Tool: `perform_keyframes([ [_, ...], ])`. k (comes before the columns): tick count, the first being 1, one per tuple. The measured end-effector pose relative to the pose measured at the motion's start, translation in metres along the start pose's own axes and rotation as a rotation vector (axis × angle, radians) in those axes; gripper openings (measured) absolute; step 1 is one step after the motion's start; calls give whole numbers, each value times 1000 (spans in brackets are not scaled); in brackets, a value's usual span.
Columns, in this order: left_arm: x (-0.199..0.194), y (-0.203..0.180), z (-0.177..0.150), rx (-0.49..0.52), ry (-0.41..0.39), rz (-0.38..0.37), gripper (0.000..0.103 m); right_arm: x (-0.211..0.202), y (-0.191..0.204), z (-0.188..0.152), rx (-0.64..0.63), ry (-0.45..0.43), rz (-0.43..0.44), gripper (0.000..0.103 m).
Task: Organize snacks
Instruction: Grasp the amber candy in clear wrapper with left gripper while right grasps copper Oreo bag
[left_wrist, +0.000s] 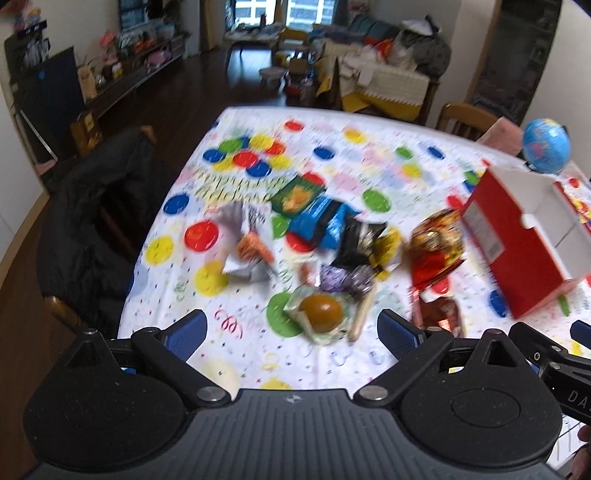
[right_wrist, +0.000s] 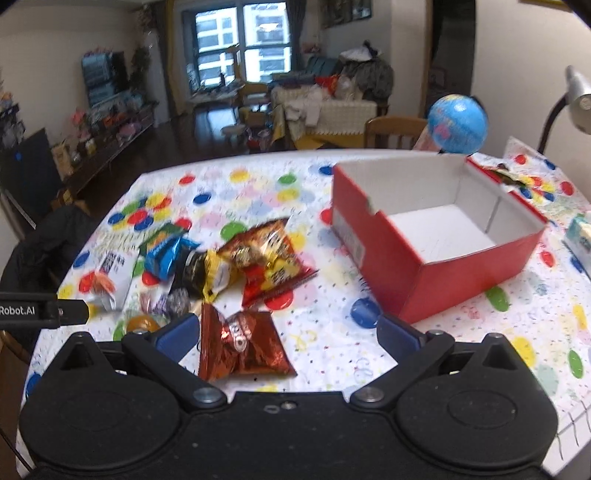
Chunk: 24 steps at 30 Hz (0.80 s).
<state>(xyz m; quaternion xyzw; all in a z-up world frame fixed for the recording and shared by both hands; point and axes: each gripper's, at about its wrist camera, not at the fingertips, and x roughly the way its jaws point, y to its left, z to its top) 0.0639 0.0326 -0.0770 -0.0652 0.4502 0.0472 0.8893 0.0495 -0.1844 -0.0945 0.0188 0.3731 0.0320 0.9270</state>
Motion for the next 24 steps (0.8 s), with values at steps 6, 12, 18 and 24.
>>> perform_keyframes([
  [6,29,3,1,-17,35,20,99,30,11,-3,-93,53,50,102],
  [12,66,-7,7,-10,91,37,99,61,19,-1,-149,98,70,102],
  [18,94,-14,6,15,127,41,99,89,24,-5,-179,151,88,102],
  [24,110,-16,9,9,157,-12,97,106,24,-6,-152,196,121,99],
])
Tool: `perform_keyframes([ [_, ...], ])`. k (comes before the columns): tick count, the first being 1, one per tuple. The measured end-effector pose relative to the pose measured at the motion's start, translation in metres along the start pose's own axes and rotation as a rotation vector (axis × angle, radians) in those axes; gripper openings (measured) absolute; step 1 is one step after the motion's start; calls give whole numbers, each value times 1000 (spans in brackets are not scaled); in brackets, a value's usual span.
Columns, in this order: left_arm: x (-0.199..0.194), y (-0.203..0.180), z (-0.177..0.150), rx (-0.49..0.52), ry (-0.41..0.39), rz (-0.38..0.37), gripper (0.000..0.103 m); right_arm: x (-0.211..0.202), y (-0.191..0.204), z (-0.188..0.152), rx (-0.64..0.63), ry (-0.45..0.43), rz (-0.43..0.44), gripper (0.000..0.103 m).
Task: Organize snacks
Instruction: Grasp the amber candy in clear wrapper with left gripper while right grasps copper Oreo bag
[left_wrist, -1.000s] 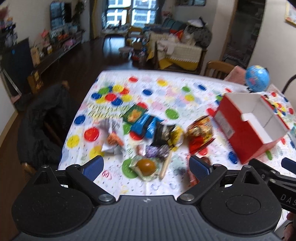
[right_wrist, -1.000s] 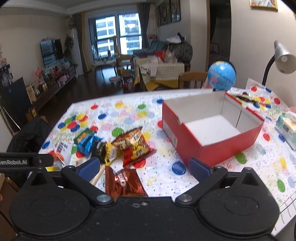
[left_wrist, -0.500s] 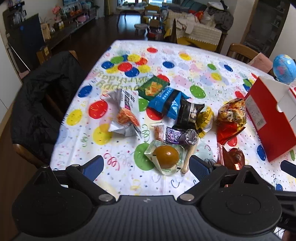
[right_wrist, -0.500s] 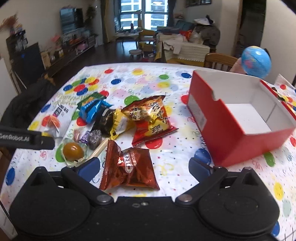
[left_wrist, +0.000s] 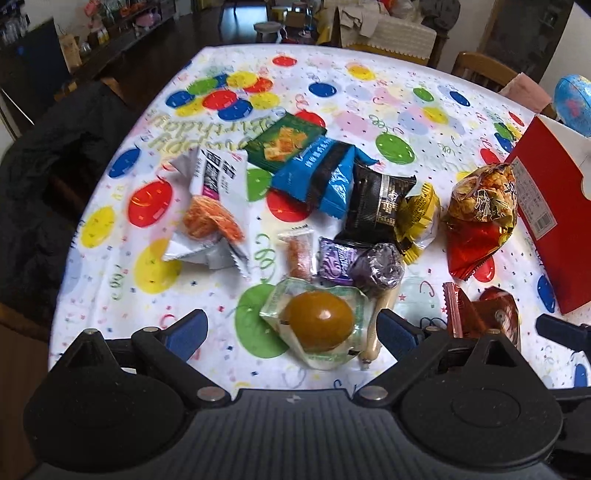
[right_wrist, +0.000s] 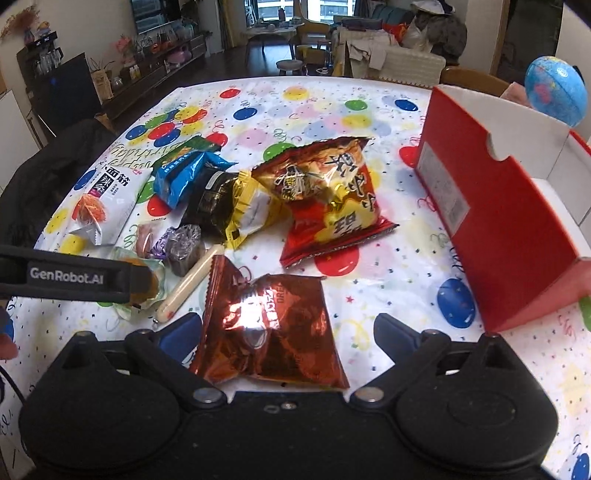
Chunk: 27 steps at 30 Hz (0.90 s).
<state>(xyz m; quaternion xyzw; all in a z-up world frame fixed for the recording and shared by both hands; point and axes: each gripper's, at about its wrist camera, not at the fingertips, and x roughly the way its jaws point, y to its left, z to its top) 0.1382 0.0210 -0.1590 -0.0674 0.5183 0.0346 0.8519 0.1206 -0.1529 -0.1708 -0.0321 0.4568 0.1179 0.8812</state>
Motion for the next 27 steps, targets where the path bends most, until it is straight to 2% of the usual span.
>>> perform_keyframes([
  [1,2,2,1,-12,8,-13,93,1,1,0,-4,0,3,98],
  [3,8,4,2,-24,25,-12,78,3,3,1,-17,3,9,95],
  [9,9,5,1,-37,30,-52,61,5,4,1,-18,16,55,78],
  [17,8,10,0,-67,24,-68,58,0,2,-2,-18,16,50,65],
  [19,6,9,0,-71,26,-59,57,-1,1,-3,-23,13,48,64],
  [20,6,10,0,-75,26,-64,47,-3,1,-4,-26,9,48,63],
  [27,-1,12,-5,-83,28,-49,46,-18,-5,-4,-29,-15,39,62],
])
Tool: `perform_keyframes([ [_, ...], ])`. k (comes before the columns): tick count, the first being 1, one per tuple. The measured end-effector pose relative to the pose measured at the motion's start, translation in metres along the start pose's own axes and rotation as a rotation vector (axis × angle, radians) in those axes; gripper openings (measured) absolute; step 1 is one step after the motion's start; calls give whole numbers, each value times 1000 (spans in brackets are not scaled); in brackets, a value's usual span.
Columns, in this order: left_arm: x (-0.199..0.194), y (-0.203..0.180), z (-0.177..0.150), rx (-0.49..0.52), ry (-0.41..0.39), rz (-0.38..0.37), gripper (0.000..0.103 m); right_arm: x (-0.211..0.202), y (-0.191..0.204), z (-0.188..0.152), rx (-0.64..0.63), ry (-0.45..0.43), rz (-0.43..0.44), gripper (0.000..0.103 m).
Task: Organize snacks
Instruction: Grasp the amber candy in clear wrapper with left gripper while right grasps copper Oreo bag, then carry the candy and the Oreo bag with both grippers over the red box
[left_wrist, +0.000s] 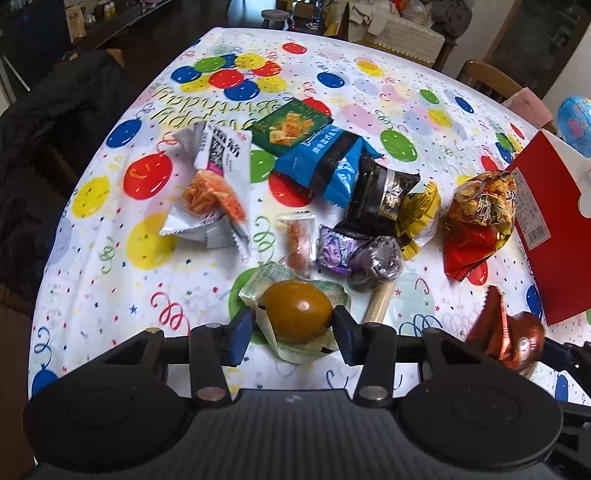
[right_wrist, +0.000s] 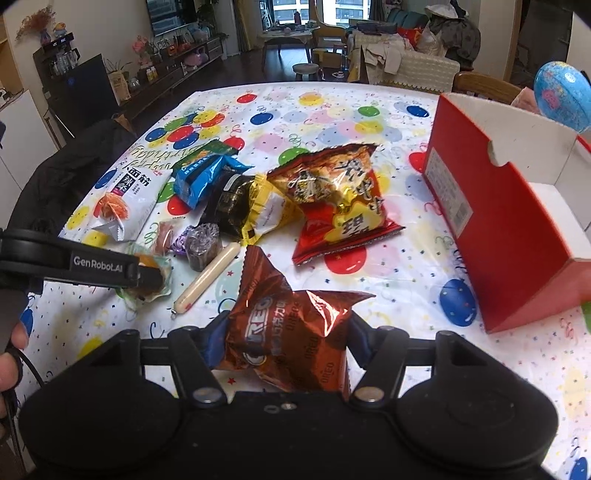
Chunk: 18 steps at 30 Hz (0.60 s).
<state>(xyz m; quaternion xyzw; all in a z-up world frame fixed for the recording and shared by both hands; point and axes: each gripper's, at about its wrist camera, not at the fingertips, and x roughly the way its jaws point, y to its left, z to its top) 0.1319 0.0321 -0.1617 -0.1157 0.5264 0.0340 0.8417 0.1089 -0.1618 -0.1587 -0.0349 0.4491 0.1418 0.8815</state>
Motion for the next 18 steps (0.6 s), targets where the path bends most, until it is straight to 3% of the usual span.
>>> perform_keyframes([
  [9,-31,-3,-2,-27,-18,2,46,-31,-19,5,20,-36,15,62],
  [18,-73,-38,2,-13,-74,-23,46,-76,-42,20,-1,-100,16,62],
])
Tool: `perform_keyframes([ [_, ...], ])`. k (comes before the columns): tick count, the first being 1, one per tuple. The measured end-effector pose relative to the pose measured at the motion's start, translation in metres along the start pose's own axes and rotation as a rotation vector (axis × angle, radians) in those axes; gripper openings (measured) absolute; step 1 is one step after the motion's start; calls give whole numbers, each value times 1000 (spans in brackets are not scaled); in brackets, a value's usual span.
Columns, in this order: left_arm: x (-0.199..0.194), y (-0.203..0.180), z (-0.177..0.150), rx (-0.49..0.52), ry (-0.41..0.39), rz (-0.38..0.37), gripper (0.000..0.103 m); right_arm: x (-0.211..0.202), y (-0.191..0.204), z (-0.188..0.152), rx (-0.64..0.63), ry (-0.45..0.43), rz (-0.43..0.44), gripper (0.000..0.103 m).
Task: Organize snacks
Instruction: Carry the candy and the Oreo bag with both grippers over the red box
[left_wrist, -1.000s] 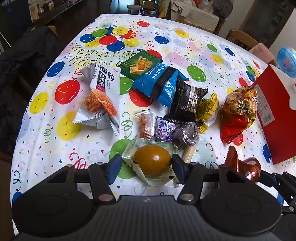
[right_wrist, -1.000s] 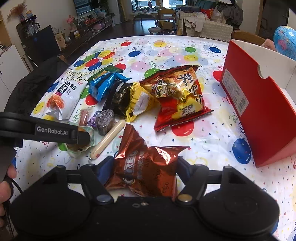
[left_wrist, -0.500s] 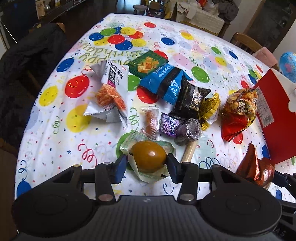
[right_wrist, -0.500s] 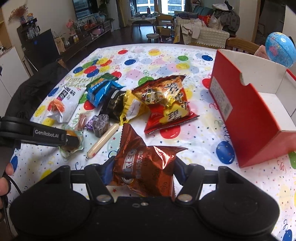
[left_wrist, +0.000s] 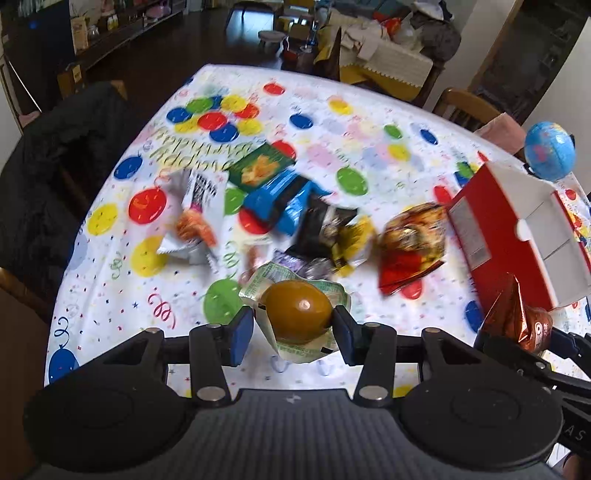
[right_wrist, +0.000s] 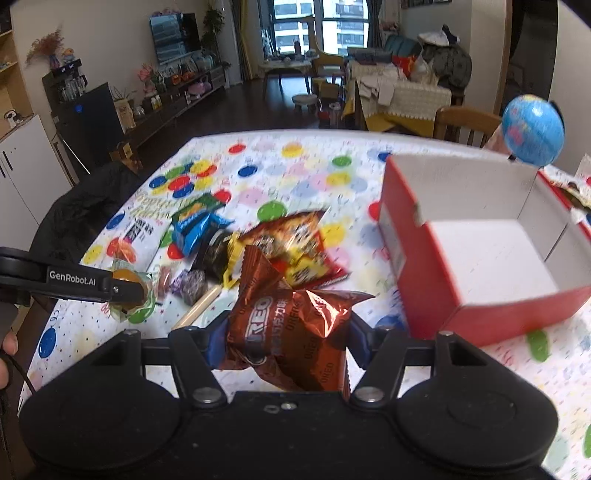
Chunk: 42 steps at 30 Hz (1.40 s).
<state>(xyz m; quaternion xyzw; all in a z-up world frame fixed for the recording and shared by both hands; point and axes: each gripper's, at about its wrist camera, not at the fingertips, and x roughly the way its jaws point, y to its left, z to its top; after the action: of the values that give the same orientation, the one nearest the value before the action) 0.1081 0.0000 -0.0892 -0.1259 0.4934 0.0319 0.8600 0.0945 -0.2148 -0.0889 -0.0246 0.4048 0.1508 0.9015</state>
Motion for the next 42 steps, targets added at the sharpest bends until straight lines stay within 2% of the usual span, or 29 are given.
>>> perform_keyframes([
  [9,-18,-55,9,57,-47,-29,46,-28,-43,20,-2,-45,-26,62],
  [19,-18,-146,26,178,-97,-86,46,-40,-111,38,18,-87,-72,62],
  [27,2,-218,38,266,-100,-101,46,-37,-172,44,25,-94,-131,62],
  [33,20,-267,47,330,-102,-113,46,-28,-212,51,23,-86,-140,62],
  [37,34,-296,50,384,-106,-118,47,-16,-234,53,18,-67,-147,62],
  [42,65,-317,54,411,-70,-110,47,7,-255,53,37,-17,-135,62],
])
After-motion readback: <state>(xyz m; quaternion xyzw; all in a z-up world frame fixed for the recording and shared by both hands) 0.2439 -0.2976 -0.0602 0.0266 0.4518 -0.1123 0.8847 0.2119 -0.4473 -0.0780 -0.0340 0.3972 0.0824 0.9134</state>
